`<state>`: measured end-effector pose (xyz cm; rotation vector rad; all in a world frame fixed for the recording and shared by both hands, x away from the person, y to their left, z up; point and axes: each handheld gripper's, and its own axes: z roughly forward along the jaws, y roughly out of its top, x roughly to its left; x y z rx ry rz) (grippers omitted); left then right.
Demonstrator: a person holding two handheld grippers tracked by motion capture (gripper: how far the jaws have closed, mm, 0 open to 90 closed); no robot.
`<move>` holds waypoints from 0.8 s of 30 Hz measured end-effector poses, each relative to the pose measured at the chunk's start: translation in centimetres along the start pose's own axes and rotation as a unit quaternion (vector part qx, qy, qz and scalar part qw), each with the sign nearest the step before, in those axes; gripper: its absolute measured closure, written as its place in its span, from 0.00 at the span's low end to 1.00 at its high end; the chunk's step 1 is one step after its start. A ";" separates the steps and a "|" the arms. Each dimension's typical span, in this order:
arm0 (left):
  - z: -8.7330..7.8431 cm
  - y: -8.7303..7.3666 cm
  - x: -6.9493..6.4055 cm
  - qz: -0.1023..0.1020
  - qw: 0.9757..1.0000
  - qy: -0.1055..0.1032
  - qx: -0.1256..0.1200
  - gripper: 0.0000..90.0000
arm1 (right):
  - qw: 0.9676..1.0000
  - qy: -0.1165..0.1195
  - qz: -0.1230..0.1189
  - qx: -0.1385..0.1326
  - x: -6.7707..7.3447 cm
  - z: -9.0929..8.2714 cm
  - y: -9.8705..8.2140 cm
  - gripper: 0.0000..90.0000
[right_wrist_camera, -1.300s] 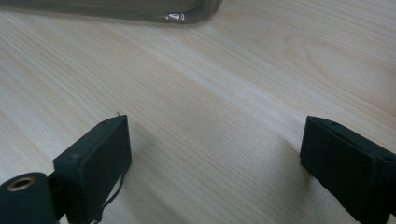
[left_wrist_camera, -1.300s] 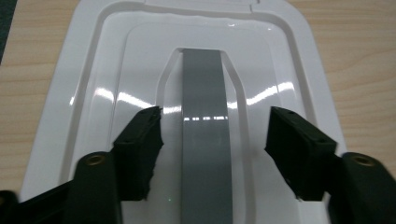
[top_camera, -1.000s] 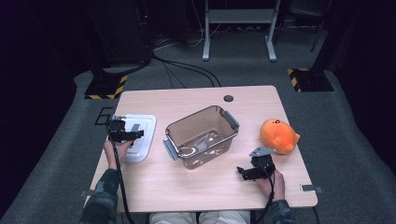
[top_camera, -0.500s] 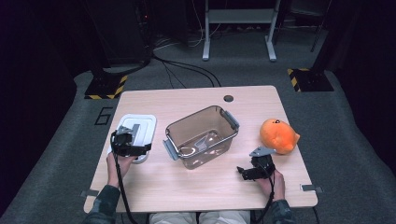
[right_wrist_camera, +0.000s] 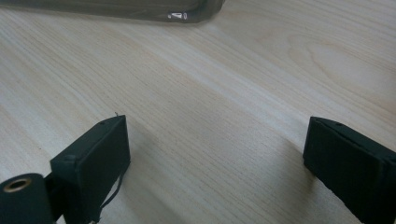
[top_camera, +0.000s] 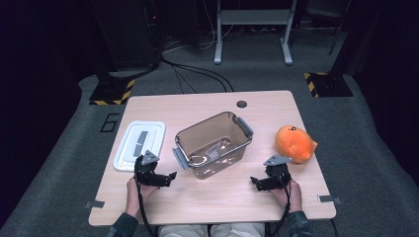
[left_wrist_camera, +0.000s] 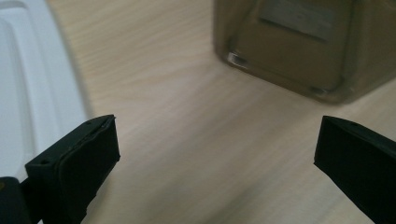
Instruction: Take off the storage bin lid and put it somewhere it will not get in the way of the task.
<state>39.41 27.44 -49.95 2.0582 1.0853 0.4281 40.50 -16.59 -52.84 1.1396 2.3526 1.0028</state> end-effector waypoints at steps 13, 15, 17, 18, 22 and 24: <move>1.8 -2.7 -2.9 0.031 0.999 -0.016 0.022 0.00 | 1.000 0.001 -0.005 0.004 0.0 0.2 0.1 0.03; 1.9 -2.7 -3.0 0.037 0.999 -0.013 0.025 0.00 | 1.000 0.002 -0.006 0.009 0.1 0.2 0.2 0.01; 2.0 -2.7 -3.3 0.046 0.998 -0.010 0.031 0.00 | 1.000 0.003 -0.007 0.012 0.0 0.2 0.2 0.00; 1.9 -2.7 -3.3 0.047 0.998 -0.010 0.033 0.00 | 1.000 0.004 -0.012 0.012 0.0 0.2 0.3 0.00; 2.0 -2.7 -3.3 0.046 0.998 -0.011 0.030 0.00 | 1.000 0.009 -0.012 0.023 0.0 0.1 0.4 0.00; 2.0 -2.7 -3.3 0.047 0.998 -0.010 0.030 0.00 | 1.000 0.012 -0.009 0.025 -0.1 0.1 0.4 0.00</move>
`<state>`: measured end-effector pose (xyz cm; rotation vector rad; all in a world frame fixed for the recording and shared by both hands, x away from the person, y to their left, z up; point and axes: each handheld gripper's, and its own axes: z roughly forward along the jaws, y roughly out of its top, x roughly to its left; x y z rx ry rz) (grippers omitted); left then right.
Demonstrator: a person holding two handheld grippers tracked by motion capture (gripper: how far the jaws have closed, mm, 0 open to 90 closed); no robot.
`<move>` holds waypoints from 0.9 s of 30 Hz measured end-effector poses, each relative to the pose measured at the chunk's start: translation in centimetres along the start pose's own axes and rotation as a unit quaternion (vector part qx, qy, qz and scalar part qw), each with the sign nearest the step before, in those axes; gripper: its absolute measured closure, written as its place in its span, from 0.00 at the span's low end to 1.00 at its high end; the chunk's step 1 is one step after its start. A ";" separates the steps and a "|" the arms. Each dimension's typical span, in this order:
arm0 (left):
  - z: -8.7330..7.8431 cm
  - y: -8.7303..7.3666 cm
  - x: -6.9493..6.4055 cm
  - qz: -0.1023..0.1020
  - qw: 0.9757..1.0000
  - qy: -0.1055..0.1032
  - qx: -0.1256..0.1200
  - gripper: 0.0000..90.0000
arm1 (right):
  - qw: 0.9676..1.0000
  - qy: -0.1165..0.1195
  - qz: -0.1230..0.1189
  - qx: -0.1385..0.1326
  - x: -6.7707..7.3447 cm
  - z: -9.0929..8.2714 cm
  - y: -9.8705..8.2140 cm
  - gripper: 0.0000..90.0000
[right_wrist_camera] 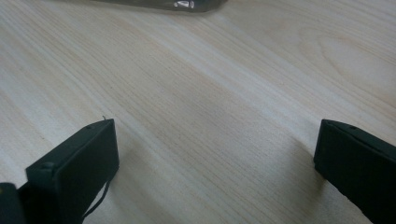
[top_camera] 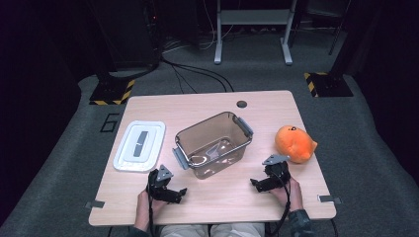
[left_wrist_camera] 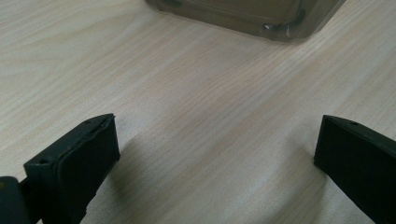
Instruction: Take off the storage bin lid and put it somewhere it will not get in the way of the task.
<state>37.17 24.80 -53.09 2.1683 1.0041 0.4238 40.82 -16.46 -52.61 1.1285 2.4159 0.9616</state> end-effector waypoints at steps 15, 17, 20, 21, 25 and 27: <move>0.0 0.0 -0.1 0.001 1.000 0.000 -0.001 0.00 | 1.000 0.005 -0.017 -0.015 0.2 -2.7 1.4 0.00; 0.0 0.0 -0.1 0.001 1.000 0.000 -0.001 0.00 | 1.000 0.002 -0.014 -0.016 0.1 -3.1 1.7 0.00; 0.0 0.0 -0.1 0.001 1.000 0.001 -0.002 0.00 | 1.000 0.000 -0.014 -0.019 -0.1 -3.6 2.1 0.00; 0.0 0.0 -0.1 0.001 1.000 0.000 -0.002 0.00 | 1.000 0.000 -0.018 -0.022 -0.1 -3.8 2.2 0.00; 0.0 0.0 -0.1 0.001 1.000 0.000 -0.002 0.00 | 0.999 -0.004 -0.024 -0.025 -0.3 -4.7 2.9 0.01; 0.0 0.0 -0.1 0.001 1.000 0.001 -0.002 0.00 | 0.999 -0.007 -0.027 -0.028 -0.4 -5.1 3.2 0.01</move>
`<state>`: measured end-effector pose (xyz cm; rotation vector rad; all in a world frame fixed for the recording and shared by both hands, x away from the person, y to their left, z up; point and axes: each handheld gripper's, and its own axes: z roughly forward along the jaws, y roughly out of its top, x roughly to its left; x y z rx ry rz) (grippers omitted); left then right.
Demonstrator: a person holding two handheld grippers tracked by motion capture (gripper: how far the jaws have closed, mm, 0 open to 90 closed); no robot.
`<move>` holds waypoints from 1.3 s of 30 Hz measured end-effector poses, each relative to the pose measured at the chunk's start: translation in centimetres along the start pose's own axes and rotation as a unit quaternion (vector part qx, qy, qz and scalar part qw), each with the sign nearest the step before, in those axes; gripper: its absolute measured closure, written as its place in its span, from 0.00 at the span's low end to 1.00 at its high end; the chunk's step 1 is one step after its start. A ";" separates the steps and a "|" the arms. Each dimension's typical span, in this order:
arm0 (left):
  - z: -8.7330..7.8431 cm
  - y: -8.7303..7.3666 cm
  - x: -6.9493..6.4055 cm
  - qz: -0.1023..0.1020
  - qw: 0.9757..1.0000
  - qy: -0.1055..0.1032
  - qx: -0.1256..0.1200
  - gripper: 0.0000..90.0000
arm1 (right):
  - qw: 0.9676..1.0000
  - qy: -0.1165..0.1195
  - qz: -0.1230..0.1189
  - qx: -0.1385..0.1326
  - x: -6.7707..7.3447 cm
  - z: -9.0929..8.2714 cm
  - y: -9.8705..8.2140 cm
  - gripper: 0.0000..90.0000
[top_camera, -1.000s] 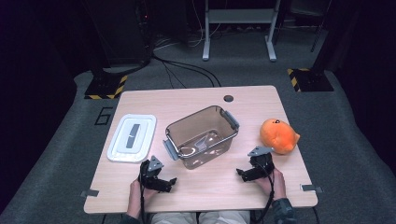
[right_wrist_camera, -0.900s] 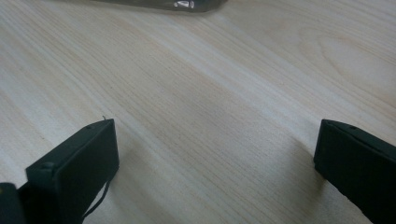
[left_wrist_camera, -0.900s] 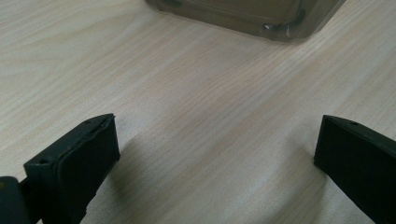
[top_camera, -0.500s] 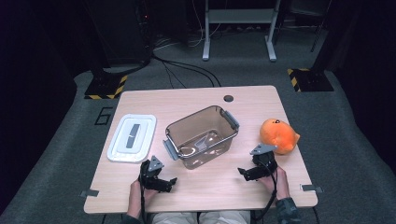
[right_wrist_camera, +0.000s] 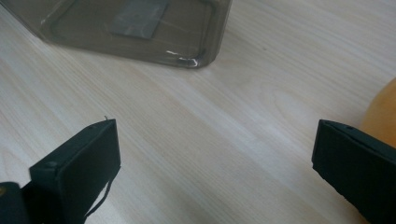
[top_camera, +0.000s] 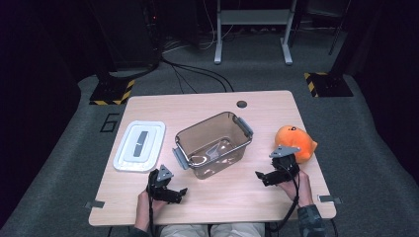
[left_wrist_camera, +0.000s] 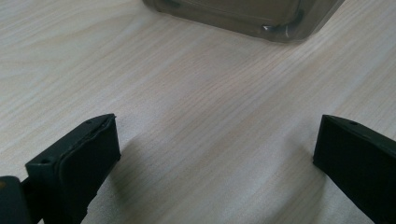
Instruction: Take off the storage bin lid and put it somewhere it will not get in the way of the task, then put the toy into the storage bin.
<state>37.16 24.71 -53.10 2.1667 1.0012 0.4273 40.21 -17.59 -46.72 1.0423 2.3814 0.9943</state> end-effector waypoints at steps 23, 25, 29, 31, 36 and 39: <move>0.0 0.0 0.0 -0.003 1.000 0.002 -0.001 0.01 | 0.999 -0.037 -0.013 -0.012 -2.2 -3.5 2.7 0.01; 0.0 0.0 0.0 -0.004 1.000 0.002 -0.001 0.01 | 0.999 -0.044 -0.015 -0.007 -2.4 -3.7 2.8 0.01; 0.0 0.0 0.0 -0.004 1.000 0.002 -0.001 0.01 | 0.999 -0.053 -0.011 -0.001 -3.0 -3.9 3.1 0.01; 0.0 0.0 0.0 -0.004 1.000 0.002 -0.001 0.01 | 0.998 -0.058 -0.009 0.002 -3.3 -4.1 3.3 0.01; 0.0 0.0 0.0 -0.004 1.000 0.002 -0.001 0.01 | 0.997 -0.077 -0.012 0.019 -4.4 -4.5 4.1 0.01; 0.0 0.0 0.0 -0.004 1.000 0.002 -0.001 0.01 | 0.996 -0.084 -0.017 0.028 -5.2 -4.5 4.5 0.01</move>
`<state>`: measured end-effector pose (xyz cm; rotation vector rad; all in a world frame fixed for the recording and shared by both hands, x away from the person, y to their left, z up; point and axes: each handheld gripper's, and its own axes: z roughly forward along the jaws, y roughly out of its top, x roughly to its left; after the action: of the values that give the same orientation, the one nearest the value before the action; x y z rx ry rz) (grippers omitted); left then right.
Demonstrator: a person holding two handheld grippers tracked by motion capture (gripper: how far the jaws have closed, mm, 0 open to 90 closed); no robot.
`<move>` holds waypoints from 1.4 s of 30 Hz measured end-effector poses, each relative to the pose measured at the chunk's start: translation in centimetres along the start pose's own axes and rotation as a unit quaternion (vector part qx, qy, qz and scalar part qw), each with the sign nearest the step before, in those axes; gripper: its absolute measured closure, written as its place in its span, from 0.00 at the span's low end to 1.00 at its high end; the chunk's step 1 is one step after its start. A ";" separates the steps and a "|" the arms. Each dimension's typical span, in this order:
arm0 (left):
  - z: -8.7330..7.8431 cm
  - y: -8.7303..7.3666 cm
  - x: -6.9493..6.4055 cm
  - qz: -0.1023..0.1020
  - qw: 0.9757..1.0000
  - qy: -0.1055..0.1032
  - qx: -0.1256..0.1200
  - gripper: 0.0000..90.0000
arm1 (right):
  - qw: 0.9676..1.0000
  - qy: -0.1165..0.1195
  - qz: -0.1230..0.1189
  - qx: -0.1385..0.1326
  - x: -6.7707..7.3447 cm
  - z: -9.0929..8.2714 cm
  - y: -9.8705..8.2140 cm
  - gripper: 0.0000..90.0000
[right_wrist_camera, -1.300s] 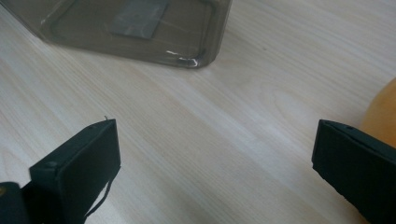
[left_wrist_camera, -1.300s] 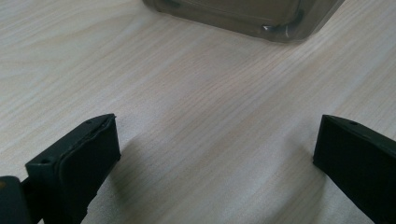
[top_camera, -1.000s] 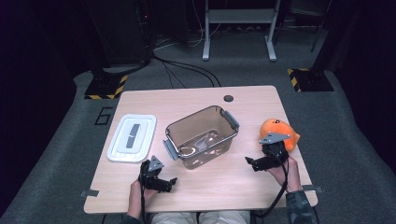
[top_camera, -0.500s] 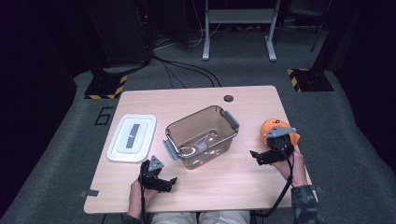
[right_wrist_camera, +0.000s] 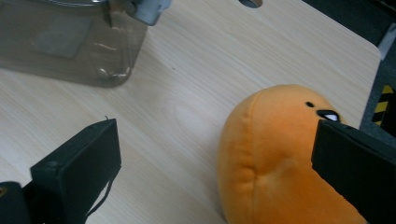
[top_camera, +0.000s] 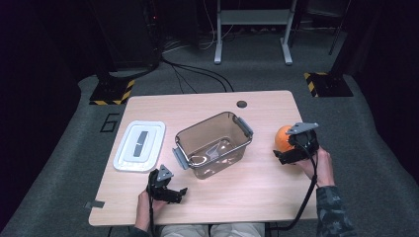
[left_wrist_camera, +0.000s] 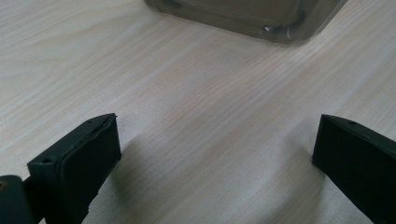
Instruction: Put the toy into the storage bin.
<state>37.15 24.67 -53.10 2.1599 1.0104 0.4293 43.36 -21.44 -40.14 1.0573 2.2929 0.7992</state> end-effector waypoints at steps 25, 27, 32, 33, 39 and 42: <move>0.0 0.0 0.0 0.000 1.000 0.000 0.000 0.01 | 0.998 -0.010 0.035 0.055 -6.1 3.6 0.0 0.04; 0.0 0.0 0.0 0.001 1.000 0.000 0.001 0.01 | 0.998 0.000 0.041 0.057 -6.9 3.8 -0.2 0.04; 0.0 0.0 0.0 0.000 1.000 0.000 0.000 0.01 | 0.995 0.029 0.058 0.073 -9.0 4.4 -0.7 0.04; 0.0 0.0 0.0 0.000 1.000 0.000 0.000 0.01 | 0.995 0.030 0.060 0.078 -9.3 4.6 -0.8 0.04; 0.0 0.0 0.0 0.000 1.000 0.000 0.000 0.01 | 0.990 0.074 0.081 0.093 -9.9 5.8 -1.8 0.16; 0.0 0.0 0.0 0.000 1.000 0.000 0.000 0.01 | 0.989 0.081 0.093 0.085 -9.7 6.0 -2.3 0.29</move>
<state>37.15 24.67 -53.10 2.1610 1.0094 0.4287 51.66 -28.49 -44.22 1.3429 2.4602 0.7977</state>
